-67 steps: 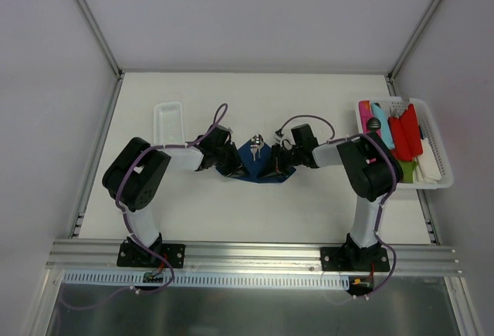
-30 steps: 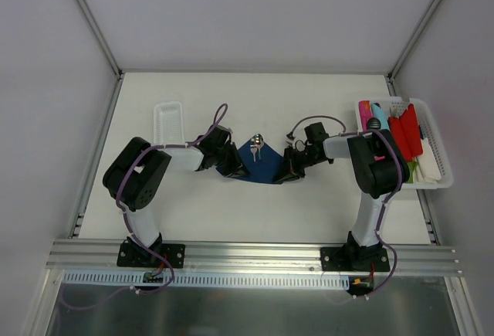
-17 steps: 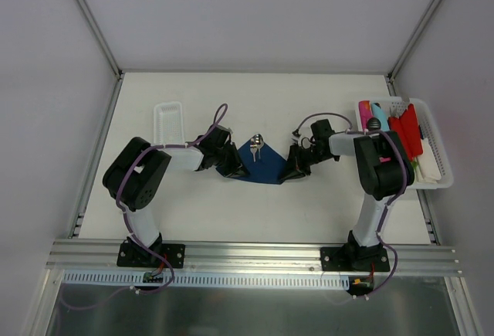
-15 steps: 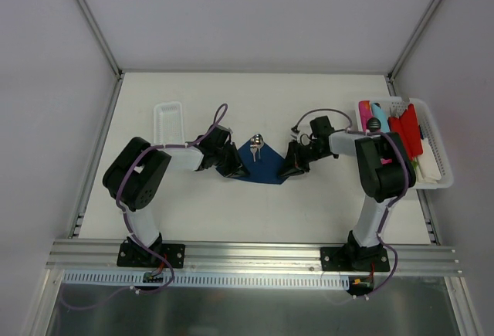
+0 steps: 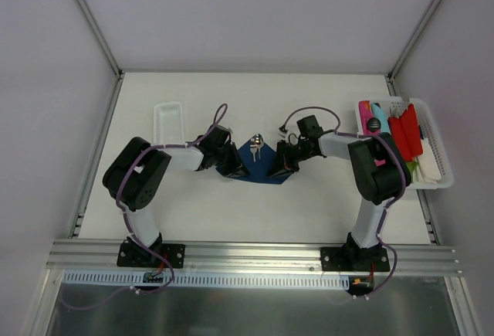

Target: Place the utensils on the paper napkin and roll it up

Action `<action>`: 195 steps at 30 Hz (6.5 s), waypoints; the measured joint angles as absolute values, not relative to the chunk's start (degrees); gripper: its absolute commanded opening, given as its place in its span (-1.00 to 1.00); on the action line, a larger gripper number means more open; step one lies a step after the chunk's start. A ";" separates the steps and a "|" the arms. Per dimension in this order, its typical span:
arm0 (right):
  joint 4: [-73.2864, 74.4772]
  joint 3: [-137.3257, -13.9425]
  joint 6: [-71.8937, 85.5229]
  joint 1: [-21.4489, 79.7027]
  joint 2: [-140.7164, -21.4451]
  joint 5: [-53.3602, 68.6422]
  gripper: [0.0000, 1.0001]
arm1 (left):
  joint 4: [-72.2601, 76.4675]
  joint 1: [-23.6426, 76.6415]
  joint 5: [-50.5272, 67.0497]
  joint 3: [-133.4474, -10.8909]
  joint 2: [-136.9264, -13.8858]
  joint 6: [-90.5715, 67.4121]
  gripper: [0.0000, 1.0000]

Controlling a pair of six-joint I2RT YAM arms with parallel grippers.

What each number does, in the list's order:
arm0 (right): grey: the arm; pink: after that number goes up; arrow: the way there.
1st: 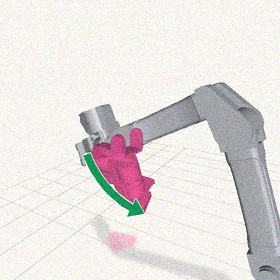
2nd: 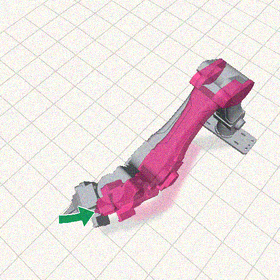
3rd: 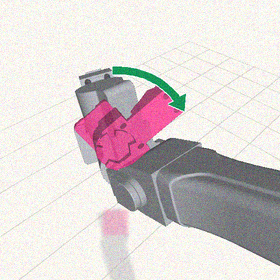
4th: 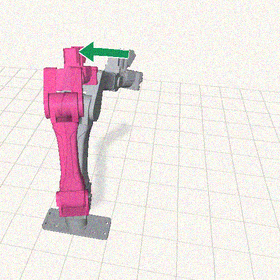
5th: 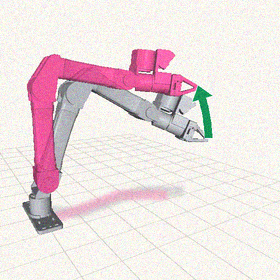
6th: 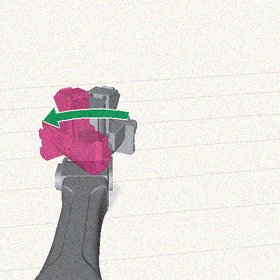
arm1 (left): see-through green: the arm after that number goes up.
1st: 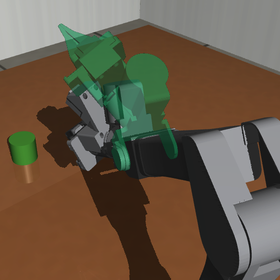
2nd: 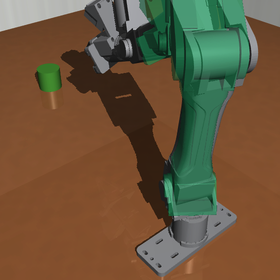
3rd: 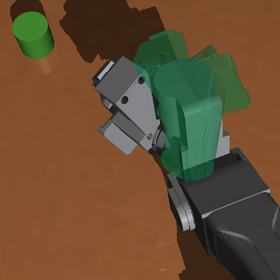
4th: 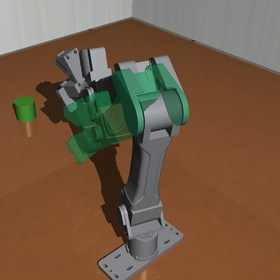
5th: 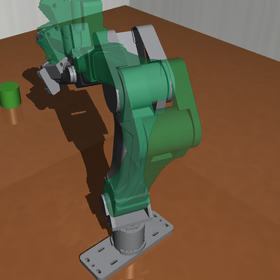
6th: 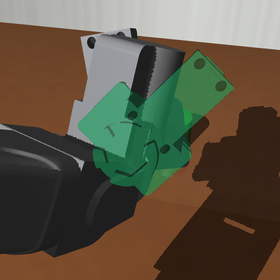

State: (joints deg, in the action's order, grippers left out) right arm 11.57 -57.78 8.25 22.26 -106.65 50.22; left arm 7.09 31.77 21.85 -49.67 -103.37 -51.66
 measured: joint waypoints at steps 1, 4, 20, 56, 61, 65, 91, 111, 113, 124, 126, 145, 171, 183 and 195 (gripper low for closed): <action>11.49 -57.78 8.36 22.24 -107.61 49.80 -0.68 | 7.09 31.77 21.85 -49.67 -103.37 -51.66 -1.00; 11.44 -57.78 8.54 22.22 -110.24 48.10 -0.69 | 7.07 31.77 21.87 -49.67 -103.35 -51.66 -1.00; 17.06 -62.94 7.42 22.26 -112.88 43.53 -0.71 | 2.09 31.40 20.53 -47.70 -92.66 -46.70 -0.60; 20.71 -65.04 5.91 22.28 -113.62 42.24 -0.72 | 6.68 32.29 25.02 -44.31 -99.11 -53.01 -0.84; 20.78 -65.06 5.89 22.28 -113.65 42.19 -0.73 | 7.11 30.59 24.86 -39.88 -95.46 -54.13 -0.85; 20.91 -65.17 5.82 22.28 -113.73 42.17 -0.73 | 6.72 28.86 23.99 -36.18 -91.90 -54.81 -0.85; 21.50 -65.58 5.72 22.37 -114.08 42.26 -0.74 | 0.45 35.70 18.70 -52.31 -99.22 -47.64 -0.84; 21.50 -65.58 5.56 22.39 -114.08 42.19 -0.74 | -0.19 32.71 12.88 -36.01 -85.78 -50.68 -0.75; 21.50 -65.58 5.50 22.39 -114.08 42.22 -0.74 | -1.02 31.44 12.64 -35.27 -84.33 -50.19 -0.74; 20.36 -64.95 6.66 22.70 -114.06 42.89 -0.72 | -1.21 30.39 15.81 -37.19 -80.36 -47.22 -0.60; 20.05 -64.86 7.11 22.92 -114.06 43.03 -0.72 | -0.45 30.72 16.67 -38.39 -80.42 -46.98 -0.60; 19.75 -64.95 7.73 23.62 -114.08 42.96 -0.69 | 10.07 32.97 20.45 -41.91 -95.09 -51.22 -0.74; 22.90 -66.92 4.19 24.27 -113.82 40.95 -0.58 | 13.89 32.97 20.99 -42.19 -93.78 -53.12 -0.72; 24.56 -68.18 3.73 24.27 -114.69 41.06 -0.58 | 30.94 32.97 27.33 -41.34 -98.00 -55.88 -0.86; 24.95 -68.47 3.14 24.23 -114.83 41.08 -0.59 | 49.32 32.97 30.59 -36.69 -107.37 -63.31 -0.99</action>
State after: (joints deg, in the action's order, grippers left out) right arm 24.95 -68.47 3.14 24.23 -114.83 41.08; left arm 49.32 32.97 30.59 -36.69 -107.37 -63.31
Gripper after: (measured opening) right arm 0.205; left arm 0.013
